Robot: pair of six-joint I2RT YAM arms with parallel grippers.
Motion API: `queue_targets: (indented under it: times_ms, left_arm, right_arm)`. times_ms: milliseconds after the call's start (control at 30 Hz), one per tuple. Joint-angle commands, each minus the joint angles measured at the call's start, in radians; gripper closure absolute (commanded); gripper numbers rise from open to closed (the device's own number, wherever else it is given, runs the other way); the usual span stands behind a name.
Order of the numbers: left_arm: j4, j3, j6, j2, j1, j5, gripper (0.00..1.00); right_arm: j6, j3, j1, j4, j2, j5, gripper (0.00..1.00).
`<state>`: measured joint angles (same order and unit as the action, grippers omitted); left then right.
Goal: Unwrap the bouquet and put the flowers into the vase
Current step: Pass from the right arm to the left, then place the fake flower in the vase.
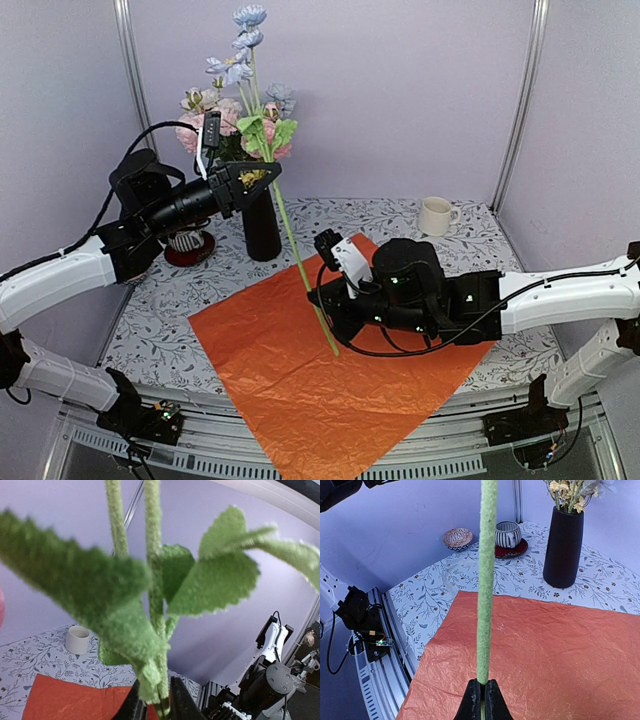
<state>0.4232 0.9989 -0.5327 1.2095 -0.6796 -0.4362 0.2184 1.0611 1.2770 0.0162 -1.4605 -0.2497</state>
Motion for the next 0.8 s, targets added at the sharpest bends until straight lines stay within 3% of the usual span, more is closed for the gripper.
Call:
queue_targets:
  times_ms: [0, 100, 167, 233, 333, 533, 667, 767]
  left_arm:
    - [-0.031, 0.014, 0.009, -0.029, 0.012, 0.013, 0.84]
    - [-0.059, 0.015, 0.034, -0.041, 0.018, 0.028, 1.0]
    - [-0.098, 0.023, 0.062, -0.055, 0.028, 0.048, 1.0]
    - [-0.16, 0.029, 0.108, -0.08, 0.041, 0.079, 1.0]
    - [-0.261, 0.053, 0.214, -0.124, 0.055, 0.164, 1.0]
    - [-0.309, 0.044, 0.464, -0.248, 0.064, 0.436, 1.0]
    - [-0.209, -0.029, 0.498, -0.324, 0.077, 0.606, 1.0]
    - [-0.053, -0.118, 0.519, -0.37, 0.084, 0.648, 1.0]
  right_arm:
    - [-0.014, 0.028, 0.008, 0.009, -0.019, -0.004, 0.97]
    - [-0.015, 0.03, 0.009, 0.0, -0.024, -0.019, 0.89]
    - [-0.009, 0.029, 0.009, -0.004, -0.022, -0.037, 0.82]
    - [-0.001, 0.008, 0.009, 0.013, -0.002, -0.051, 0.66]
    - [-0.001, -0.049, 0.01, 0.066, 0.061, -0.082, 0.51]
    - [-0.011, -0.158, 0.004, 0.151, 0.182, -0.258, 0.44]
    - [-0.032, -0.219, -0.035, 0.18, 0.267, -0.366, 0.42]
    - [-0.04, -0.276, -0.099, 0.222, 0.347, -0.392, 0.37]
